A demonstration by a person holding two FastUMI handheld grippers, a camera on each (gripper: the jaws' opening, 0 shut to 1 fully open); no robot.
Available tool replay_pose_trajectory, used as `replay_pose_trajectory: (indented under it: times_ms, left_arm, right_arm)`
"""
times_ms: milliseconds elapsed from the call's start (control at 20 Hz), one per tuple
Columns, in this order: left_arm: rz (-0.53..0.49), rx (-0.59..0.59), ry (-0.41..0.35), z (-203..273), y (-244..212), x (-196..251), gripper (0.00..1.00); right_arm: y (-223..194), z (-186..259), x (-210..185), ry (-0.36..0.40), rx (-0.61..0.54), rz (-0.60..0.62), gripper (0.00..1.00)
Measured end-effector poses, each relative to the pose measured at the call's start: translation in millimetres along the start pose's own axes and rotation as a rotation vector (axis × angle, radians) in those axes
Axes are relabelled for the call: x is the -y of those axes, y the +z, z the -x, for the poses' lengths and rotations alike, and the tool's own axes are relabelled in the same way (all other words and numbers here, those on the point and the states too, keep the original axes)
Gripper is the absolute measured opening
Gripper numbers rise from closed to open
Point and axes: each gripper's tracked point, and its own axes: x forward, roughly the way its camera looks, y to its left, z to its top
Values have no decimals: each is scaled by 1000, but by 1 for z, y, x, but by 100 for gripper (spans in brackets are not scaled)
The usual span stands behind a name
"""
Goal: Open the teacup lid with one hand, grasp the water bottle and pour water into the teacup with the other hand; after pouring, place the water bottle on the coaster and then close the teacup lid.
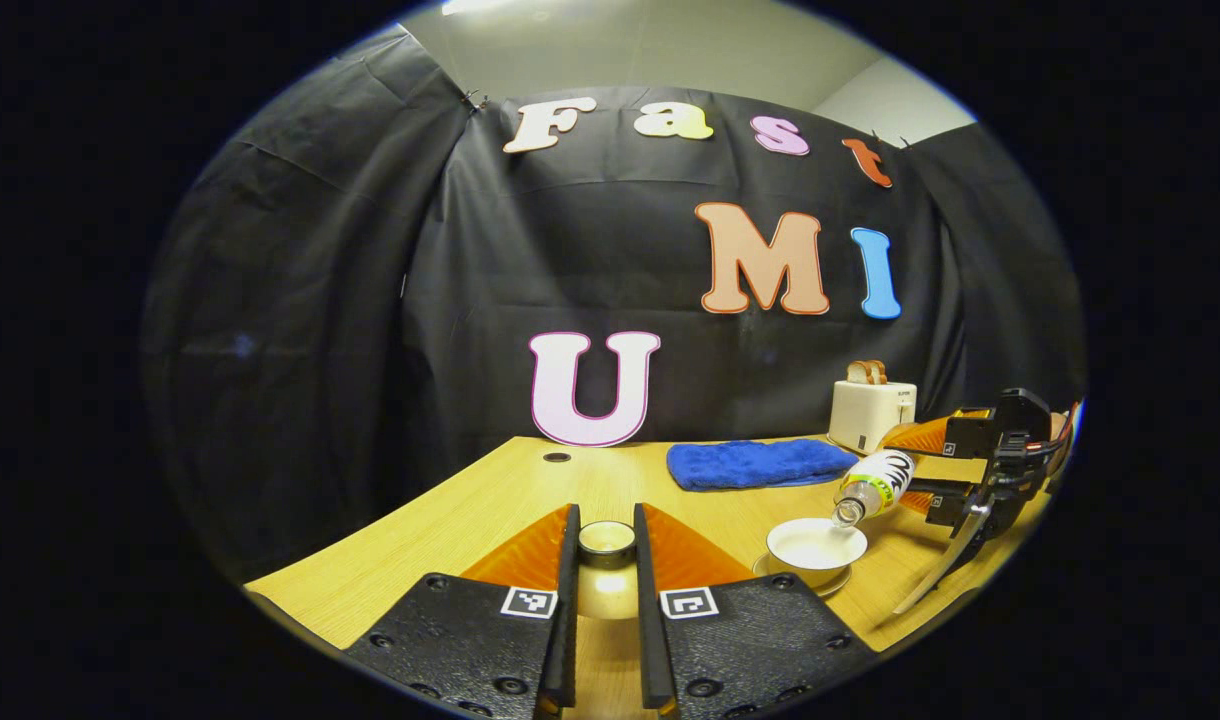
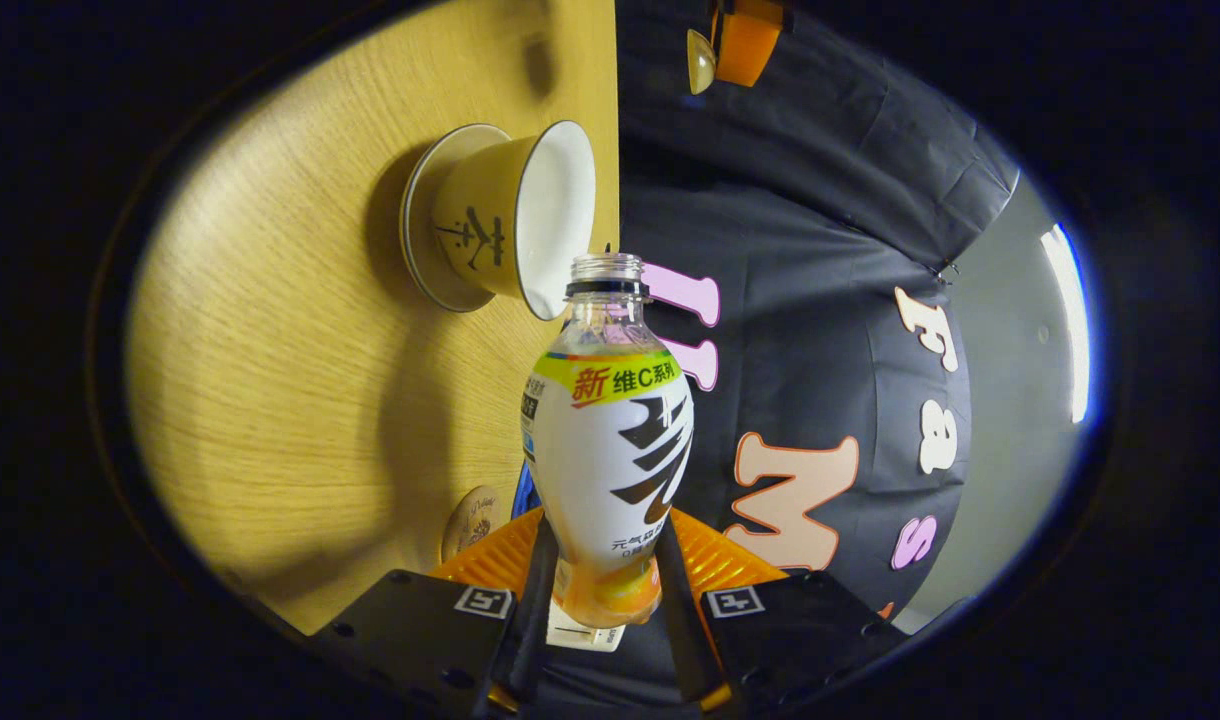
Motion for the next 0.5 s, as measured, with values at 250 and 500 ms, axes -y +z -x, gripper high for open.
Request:
replay_pose_trajectory:
  times_ms: [250, 500]
  left_arm:
    - [-3, 8, 1, 2, 3, -1, 23]
    - [19, 14, -3, 2, 4, 0, 23]
  right_arm:
    - [6, -1, 9, -4, 27, 110, 55]
    - [12, 1, 18, -32, 45, 226, 55]
